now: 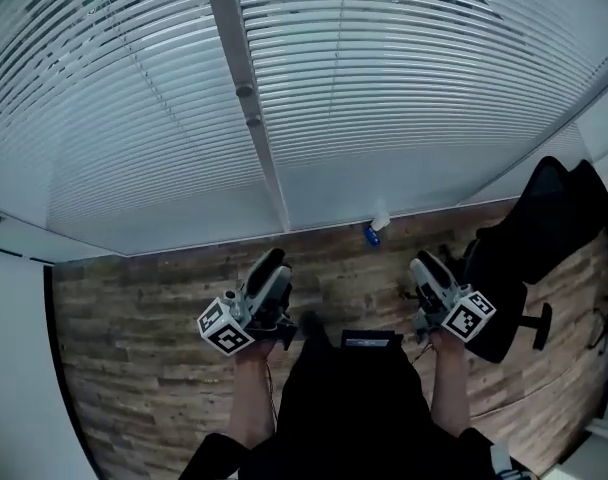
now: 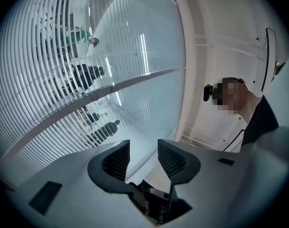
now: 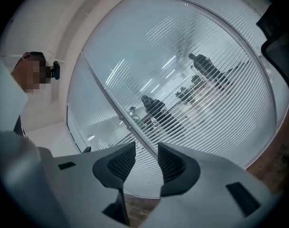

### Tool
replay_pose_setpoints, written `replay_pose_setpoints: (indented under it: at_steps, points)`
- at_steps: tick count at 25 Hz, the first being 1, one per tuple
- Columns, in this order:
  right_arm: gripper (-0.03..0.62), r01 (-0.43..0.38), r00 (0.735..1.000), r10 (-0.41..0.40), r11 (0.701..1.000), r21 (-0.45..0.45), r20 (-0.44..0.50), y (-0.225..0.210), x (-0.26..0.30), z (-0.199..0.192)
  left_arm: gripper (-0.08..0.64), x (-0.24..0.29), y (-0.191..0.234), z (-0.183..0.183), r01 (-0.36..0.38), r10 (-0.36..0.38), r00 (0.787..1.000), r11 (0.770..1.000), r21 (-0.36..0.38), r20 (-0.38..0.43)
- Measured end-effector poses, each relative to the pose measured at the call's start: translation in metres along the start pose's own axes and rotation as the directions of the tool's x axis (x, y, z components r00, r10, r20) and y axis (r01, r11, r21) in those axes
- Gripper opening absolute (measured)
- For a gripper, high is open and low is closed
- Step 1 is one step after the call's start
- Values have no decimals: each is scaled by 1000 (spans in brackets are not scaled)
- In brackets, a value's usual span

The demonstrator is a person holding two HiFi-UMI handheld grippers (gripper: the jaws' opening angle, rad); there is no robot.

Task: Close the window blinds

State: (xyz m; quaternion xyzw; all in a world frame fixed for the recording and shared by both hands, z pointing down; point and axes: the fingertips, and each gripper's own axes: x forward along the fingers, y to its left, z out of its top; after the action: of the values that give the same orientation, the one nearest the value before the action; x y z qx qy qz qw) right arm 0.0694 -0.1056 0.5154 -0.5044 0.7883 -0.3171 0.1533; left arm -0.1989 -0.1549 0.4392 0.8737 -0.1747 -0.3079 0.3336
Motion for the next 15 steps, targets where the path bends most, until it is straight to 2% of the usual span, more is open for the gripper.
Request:
replay_pose_setpoints:
  at_steps: [6,9,11,15]
  points:
    - [150,14,1000,-15,999,43,11,-27,11,8,178,15,25,9,-50,50,999,999,-11,7]
    - [150,-15,1000,13,997,69,24,-46,26,21,178,27,37,18,-99,99,995,995,10,32]
    - [150,-50,999,48,995,89,22,-58,44,32,178,35,48,27,-156,154,987,987,33,55]
    - [150,-120,993,120,988,96,4,-80,76,67,178,63,69,37,-284,277,955,957,56,109]
